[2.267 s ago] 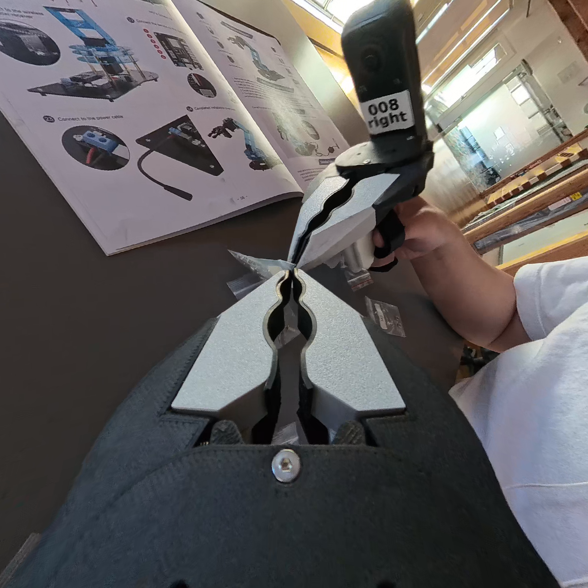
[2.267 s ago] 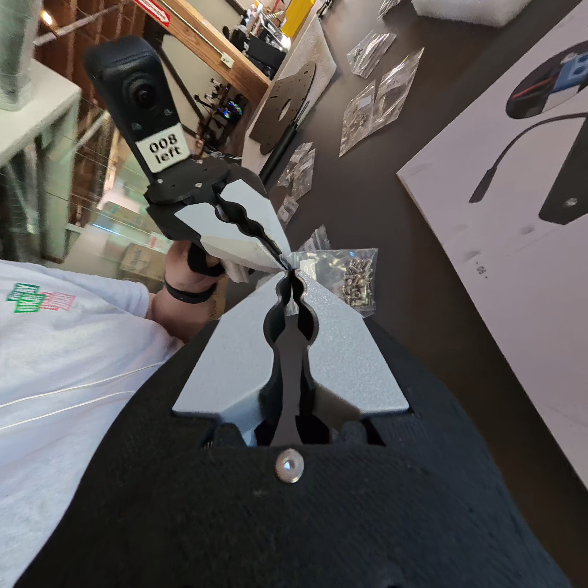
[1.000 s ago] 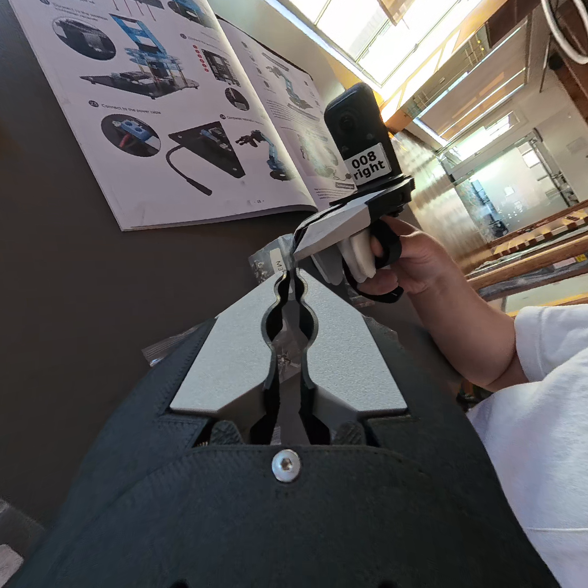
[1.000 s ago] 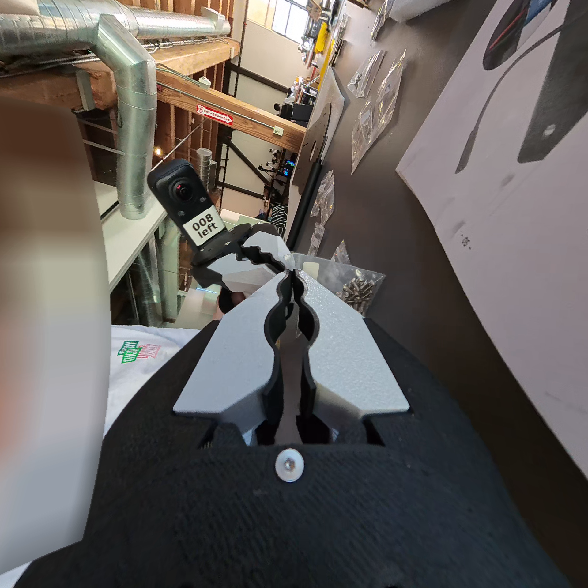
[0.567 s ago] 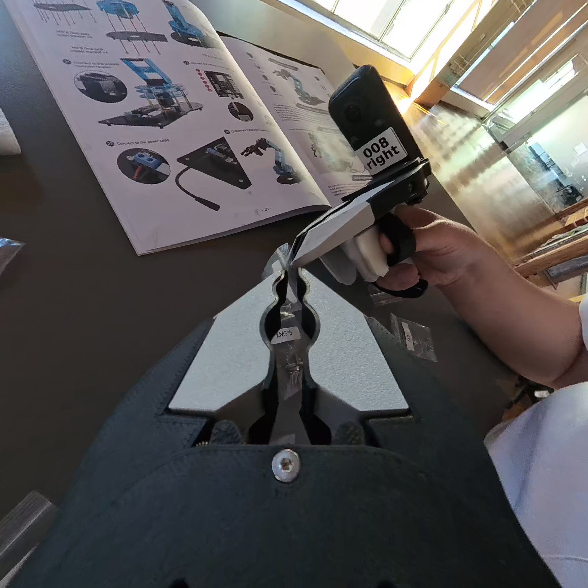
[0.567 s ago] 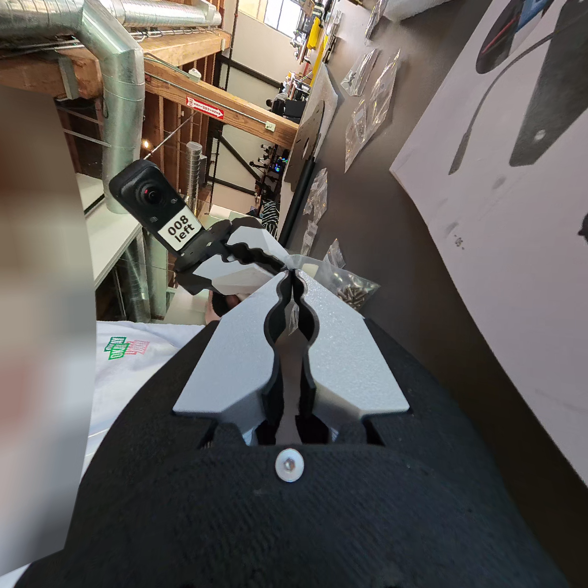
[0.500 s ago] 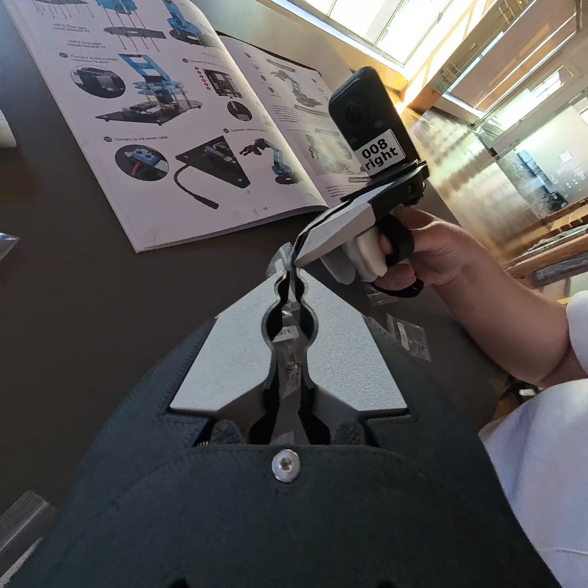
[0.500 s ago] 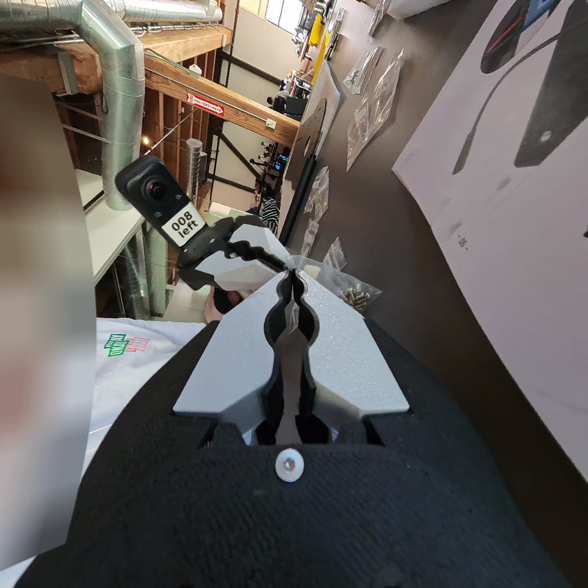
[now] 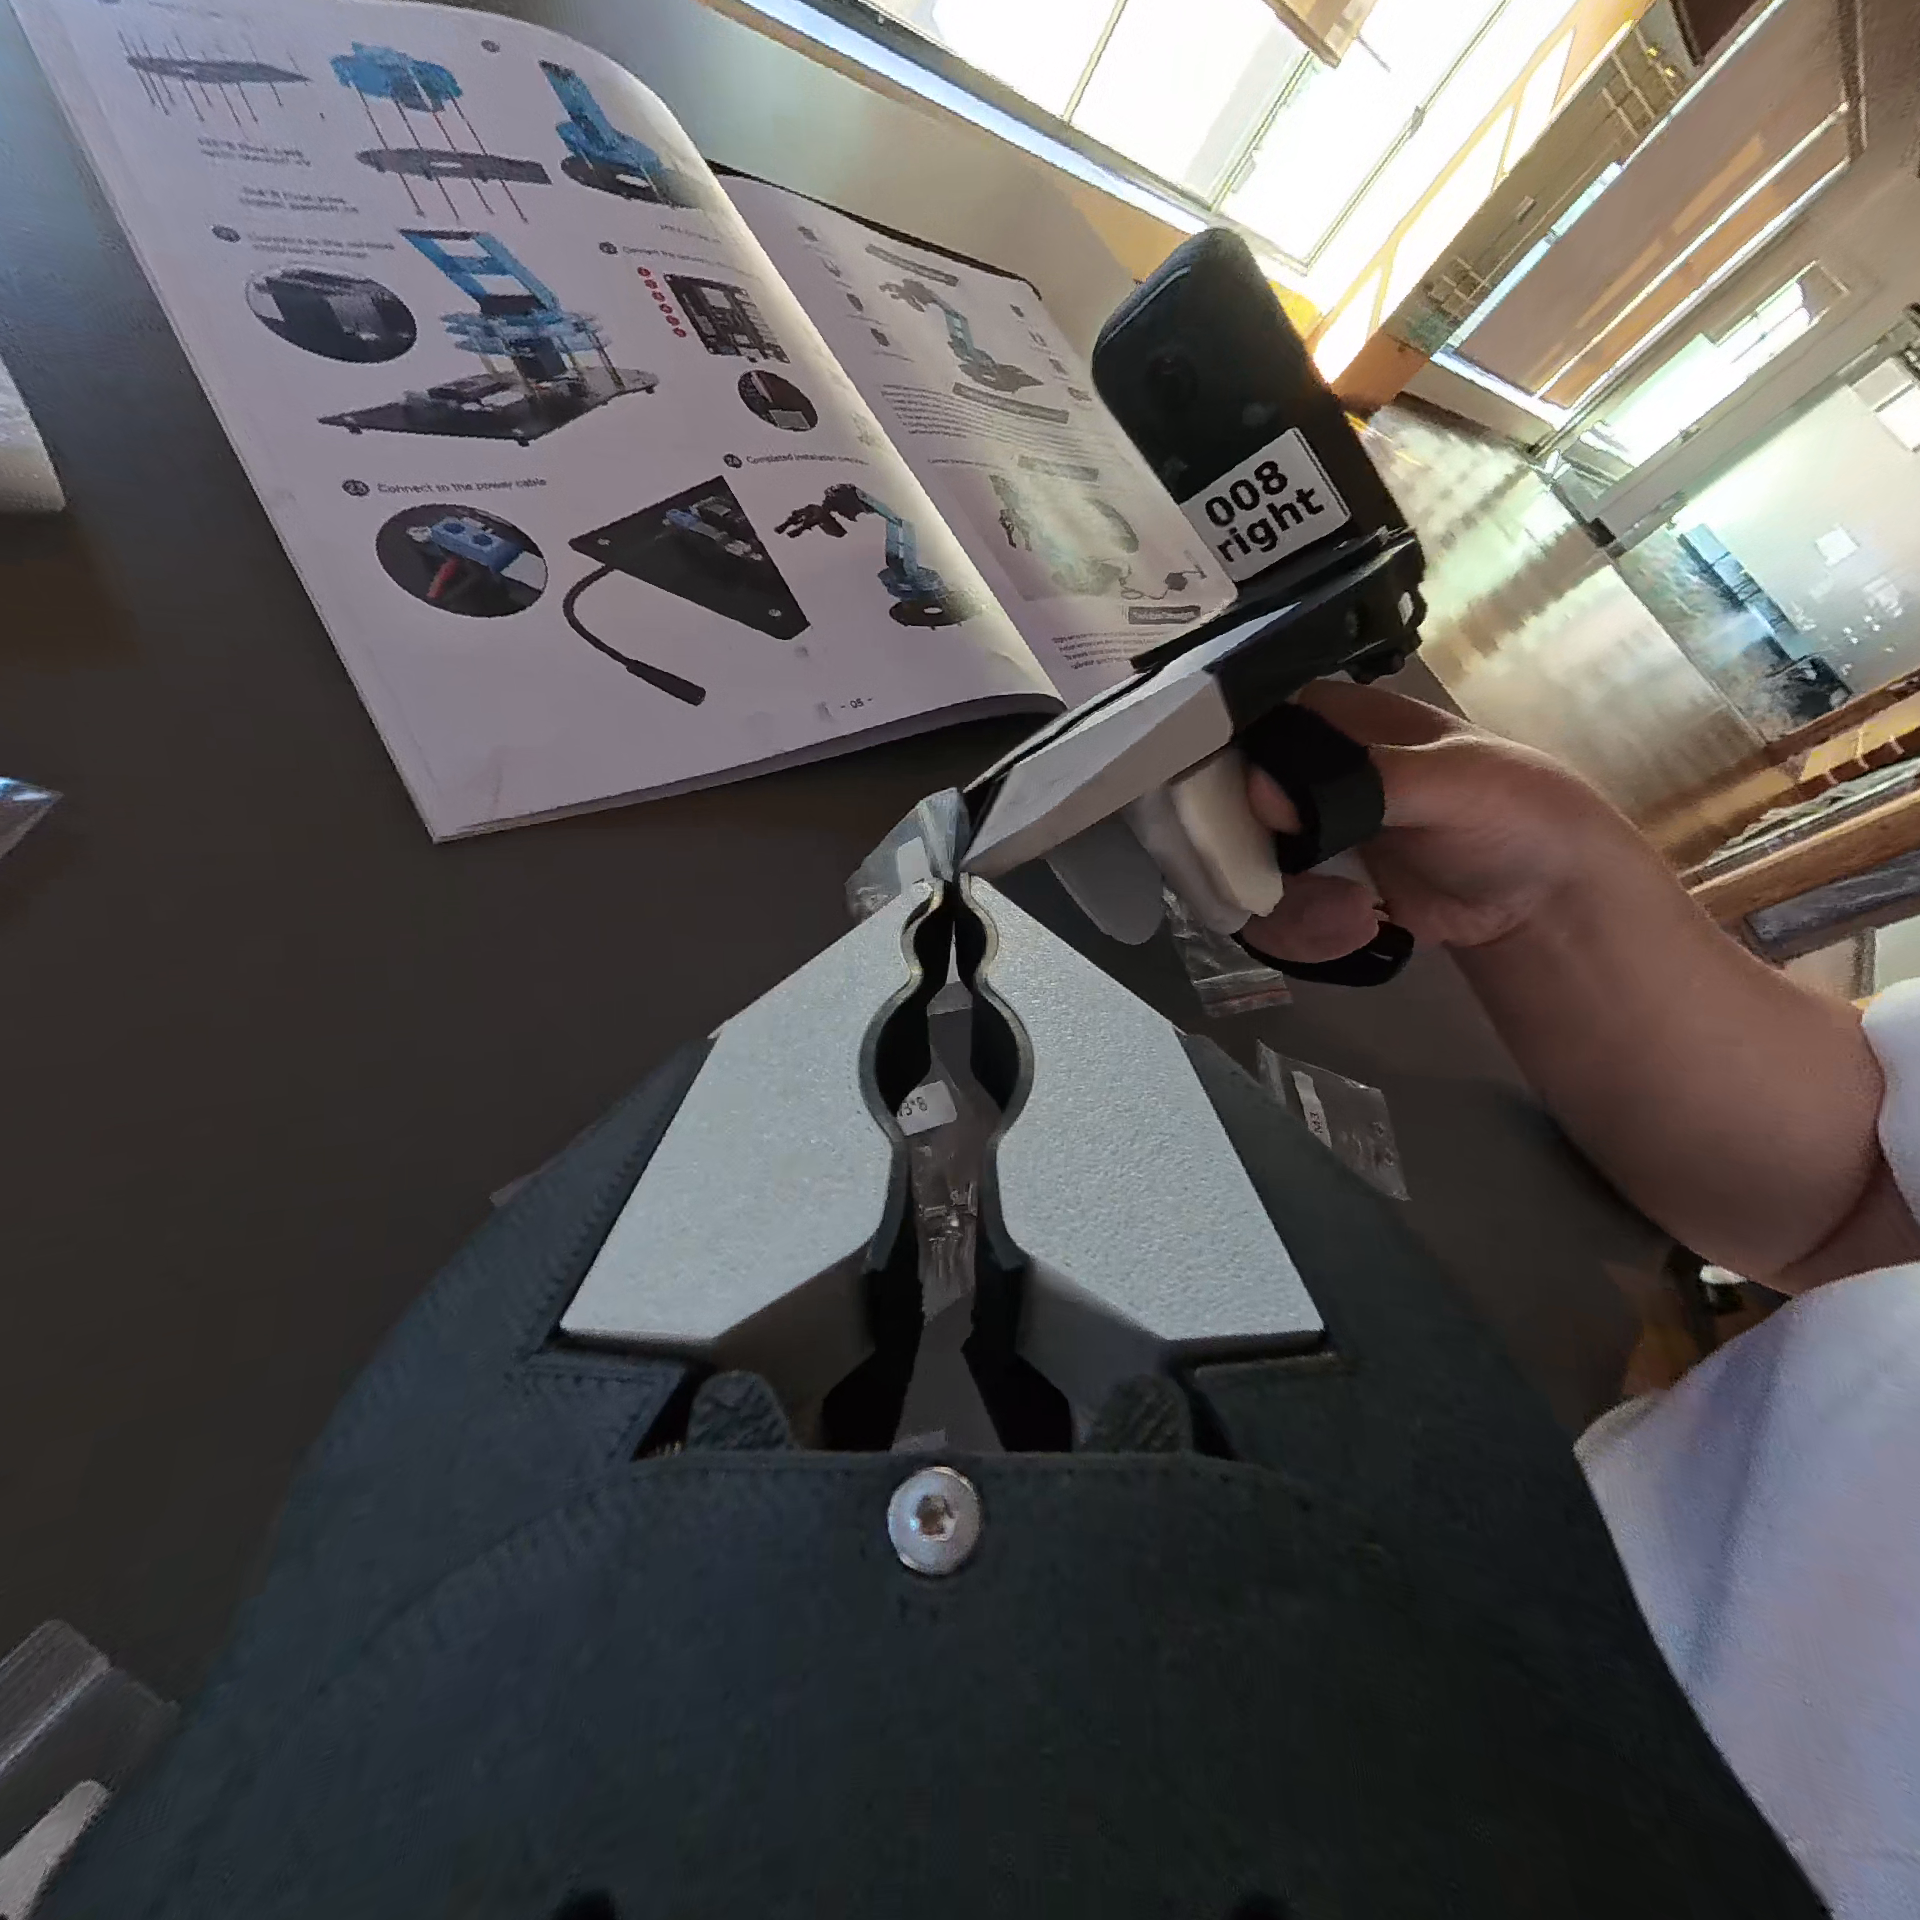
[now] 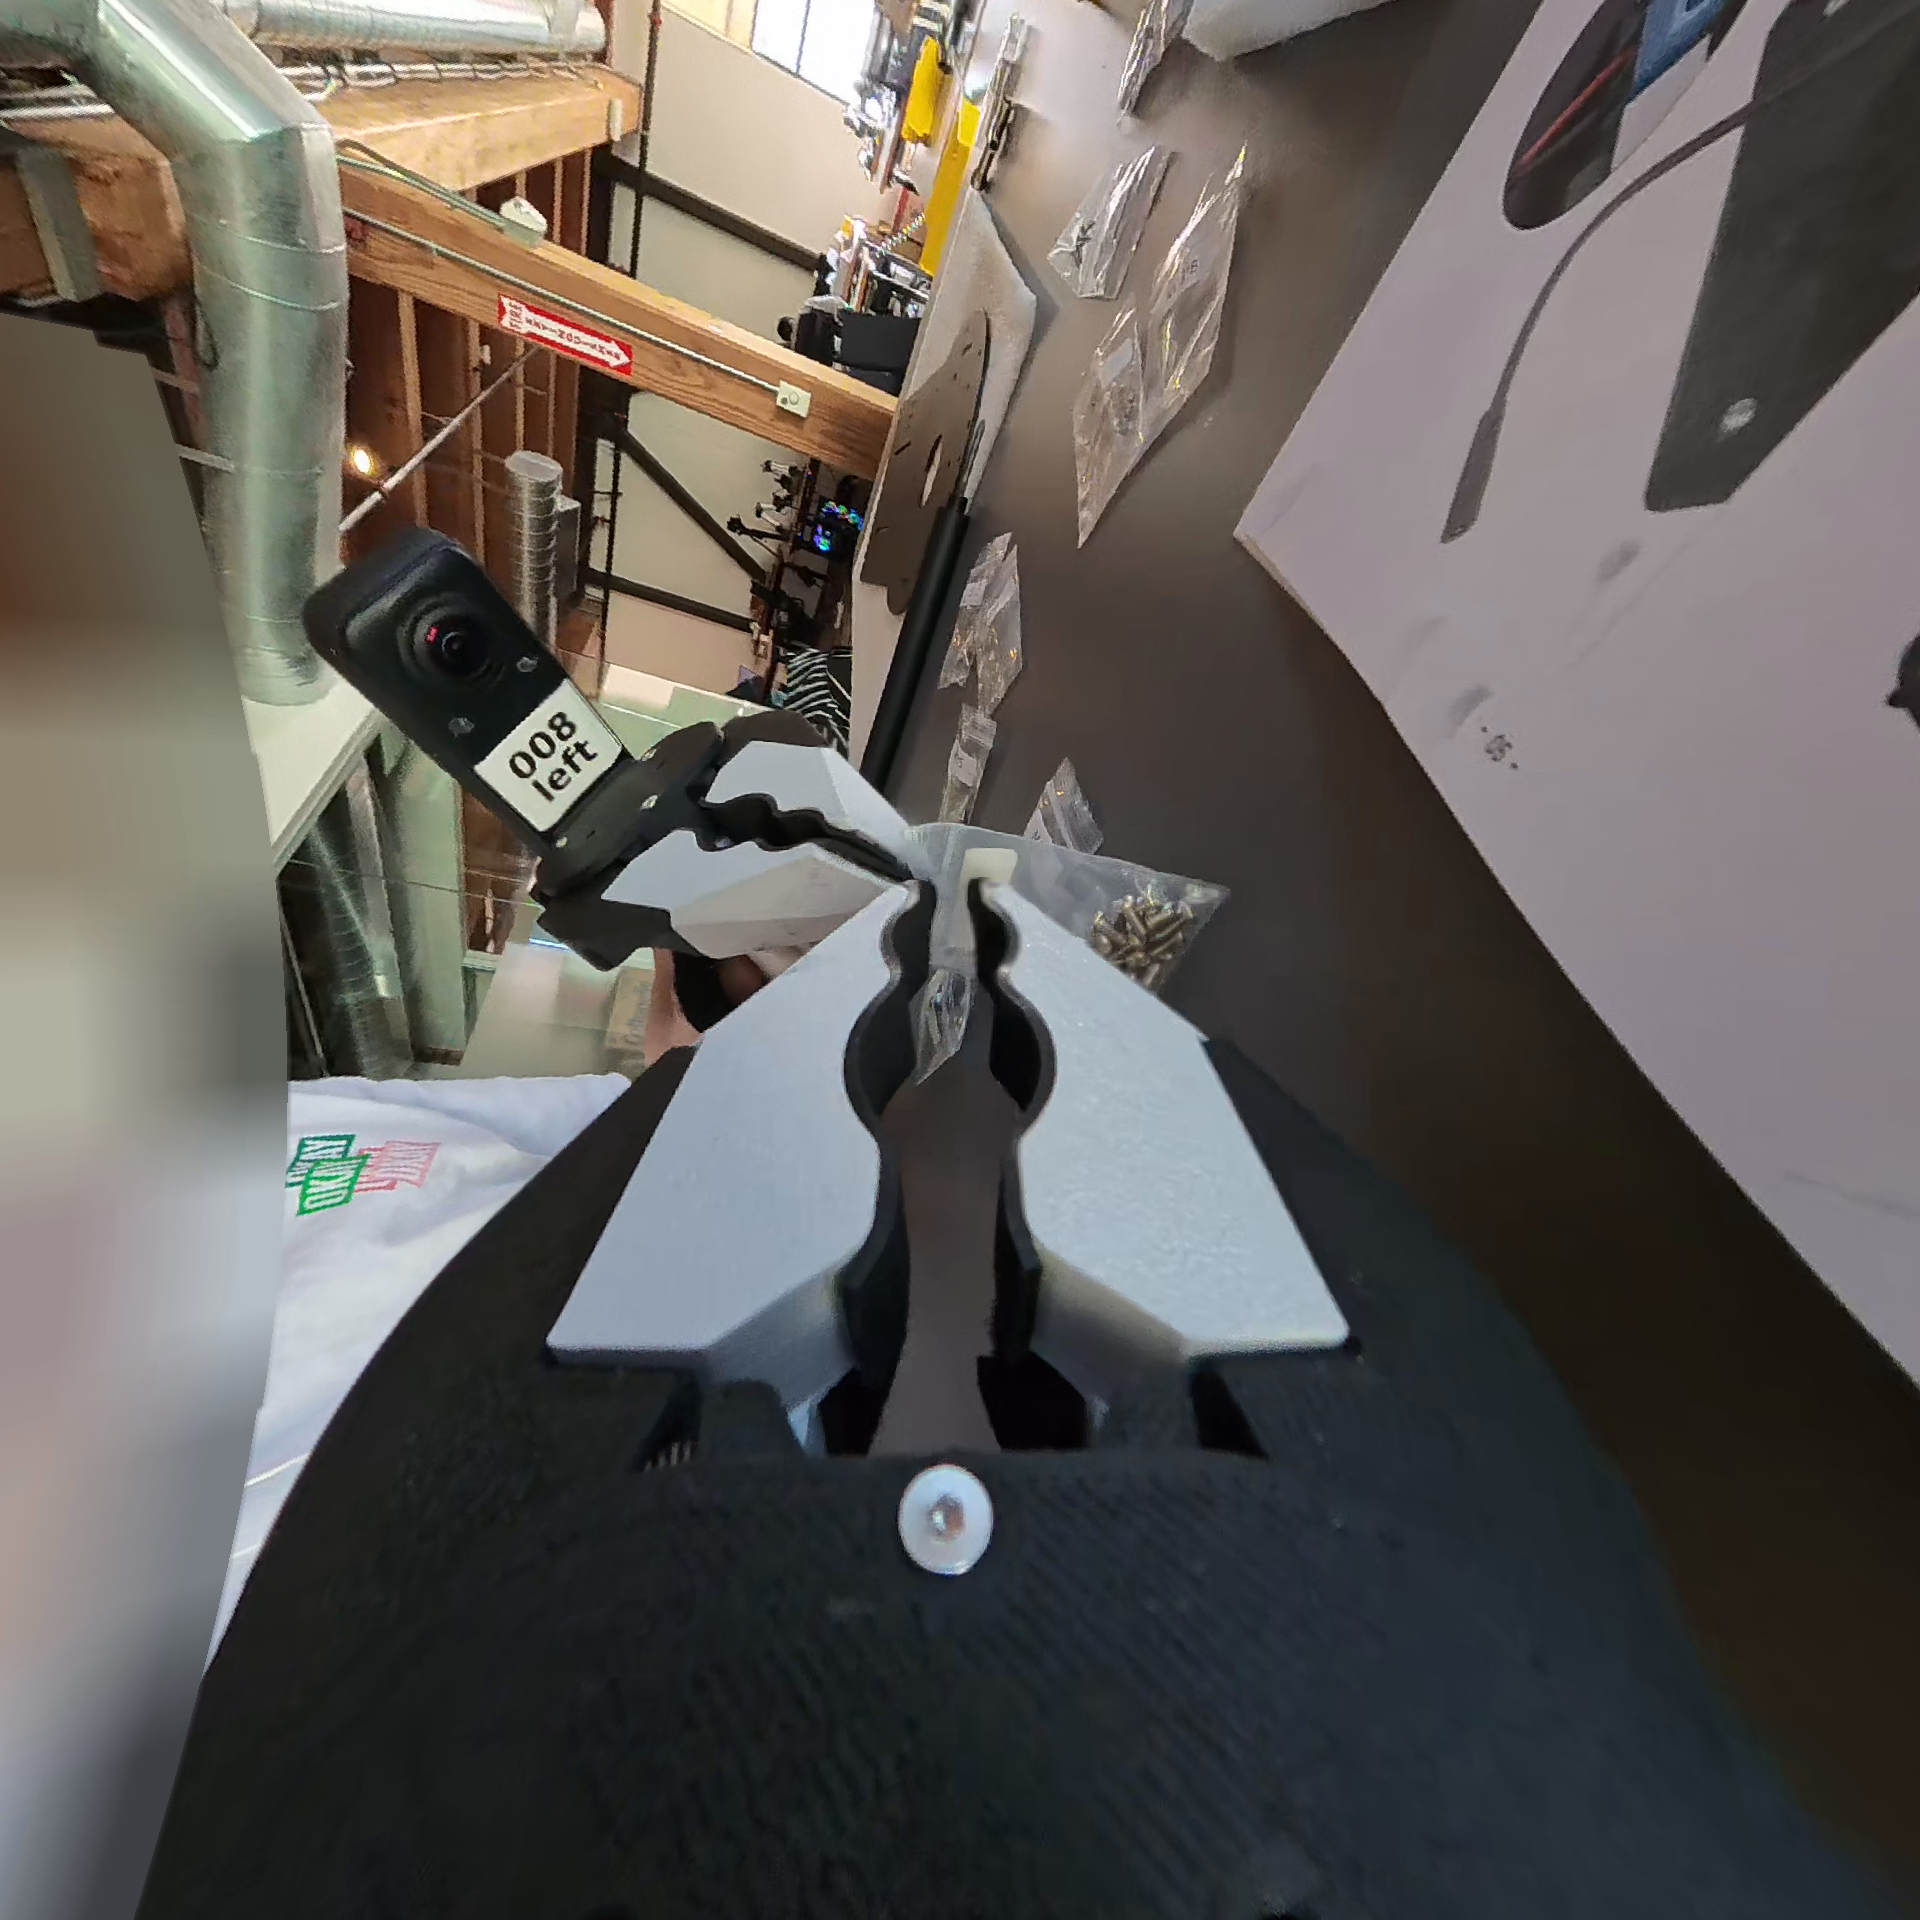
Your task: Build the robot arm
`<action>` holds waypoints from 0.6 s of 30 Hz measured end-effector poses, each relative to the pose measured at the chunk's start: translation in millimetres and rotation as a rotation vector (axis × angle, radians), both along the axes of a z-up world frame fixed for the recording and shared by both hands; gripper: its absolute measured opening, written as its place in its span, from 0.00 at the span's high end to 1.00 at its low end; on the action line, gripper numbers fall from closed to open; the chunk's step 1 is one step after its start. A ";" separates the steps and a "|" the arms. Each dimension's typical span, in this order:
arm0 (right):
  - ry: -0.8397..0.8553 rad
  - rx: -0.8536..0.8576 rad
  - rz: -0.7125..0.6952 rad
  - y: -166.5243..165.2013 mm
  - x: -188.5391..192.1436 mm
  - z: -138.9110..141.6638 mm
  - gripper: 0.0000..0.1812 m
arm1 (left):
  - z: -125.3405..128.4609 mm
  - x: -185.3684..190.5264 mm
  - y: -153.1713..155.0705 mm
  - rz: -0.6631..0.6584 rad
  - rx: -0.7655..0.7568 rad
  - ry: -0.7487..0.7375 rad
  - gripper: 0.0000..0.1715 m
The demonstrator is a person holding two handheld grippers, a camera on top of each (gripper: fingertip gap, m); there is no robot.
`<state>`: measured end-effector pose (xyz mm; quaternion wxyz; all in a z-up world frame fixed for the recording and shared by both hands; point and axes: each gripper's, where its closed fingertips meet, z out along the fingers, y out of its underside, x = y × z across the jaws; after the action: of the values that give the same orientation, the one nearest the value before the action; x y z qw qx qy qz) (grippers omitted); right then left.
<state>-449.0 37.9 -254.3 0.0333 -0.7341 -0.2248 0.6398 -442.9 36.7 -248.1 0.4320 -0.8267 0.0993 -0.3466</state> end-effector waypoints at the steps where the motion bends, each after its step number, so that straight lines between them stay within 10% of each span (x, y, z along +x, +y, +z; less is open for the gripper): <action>1: 0.015 -0.013 0.004 -0.9 0.0 1.9 0.99 | 0.6 1.2 -0.1 -0.005 0.002 0.000 1.00; 18: -0.006 0.062 -0.008 4.4 0.8 -1.1 1.00 | -4.2 -1.9 5.8 0.012 0.020 0.060 1.00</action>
<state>-448.1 42.2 -255.4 0.0579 -0.7357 -0.2415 0.6302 -444.8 42.6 -252.3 0.4391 -0.8329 0.1106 -0.3182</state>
